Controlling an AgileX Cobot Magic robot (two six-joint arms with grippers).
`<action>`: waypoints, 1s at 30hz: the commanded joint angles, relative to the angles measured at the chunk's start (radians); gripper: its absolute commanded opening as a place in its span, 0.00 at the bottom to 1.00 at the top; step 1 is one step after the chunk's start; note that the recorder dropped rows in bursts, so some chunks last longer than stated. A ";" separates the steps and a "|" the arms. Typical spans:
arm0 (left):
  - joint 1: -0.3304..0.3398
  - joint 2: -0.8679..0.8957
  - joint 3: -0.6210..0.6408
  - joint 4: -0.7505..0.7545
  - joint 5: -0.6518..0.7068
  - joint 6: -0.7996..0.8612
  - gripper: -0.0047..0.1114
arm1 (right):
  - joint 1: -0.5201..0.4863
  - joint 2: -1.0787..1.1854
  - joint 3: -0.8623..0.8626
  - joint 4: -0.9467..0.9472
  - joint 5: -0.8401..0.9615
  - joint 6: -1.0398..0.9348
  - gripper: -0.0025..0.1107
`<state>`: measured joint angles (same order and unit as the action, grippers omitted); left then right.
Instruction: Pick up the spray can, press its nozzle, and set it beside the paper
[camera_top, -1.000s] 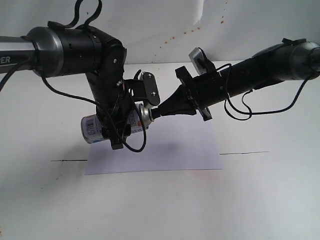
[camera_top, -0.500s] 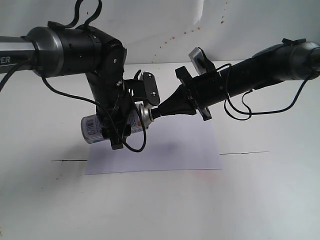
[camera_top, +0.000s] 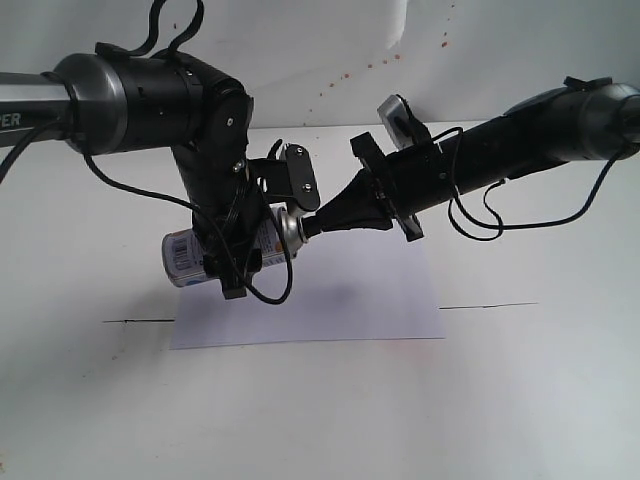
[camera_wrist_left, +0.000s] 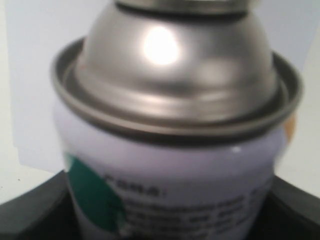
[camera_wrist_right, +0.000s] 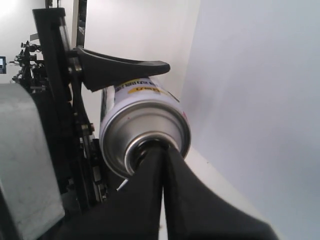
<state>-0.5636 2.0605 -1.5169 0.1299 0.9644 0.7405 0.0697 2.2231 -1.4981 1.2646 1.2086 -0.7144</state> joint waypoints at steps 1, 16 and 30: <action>-0.006 -0.012 -0.013 -0.019 -0.048 -0.007 0.04 | 0.001 0.003 -0.005 0.010 0.012 -0.013 0.02; -0.006 -0.012 -0.013 -0.019 -0.048 -0.011 0.04 | -0.165 -0.169 -0.005 -0.258 -0.144 0.035 0.02; -0.004 -0.045 -0.013 -0.019 -0.097 -0.061 0.04 | -0.171 -0.706 0.286 -0.389 -0.633 -0.131 0.02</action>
<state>-0.5636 2.0394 -1.5169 0.1125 0.9003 0.7183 -0.0988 1.6489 -1.3175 0.8632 0.7245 -0.8235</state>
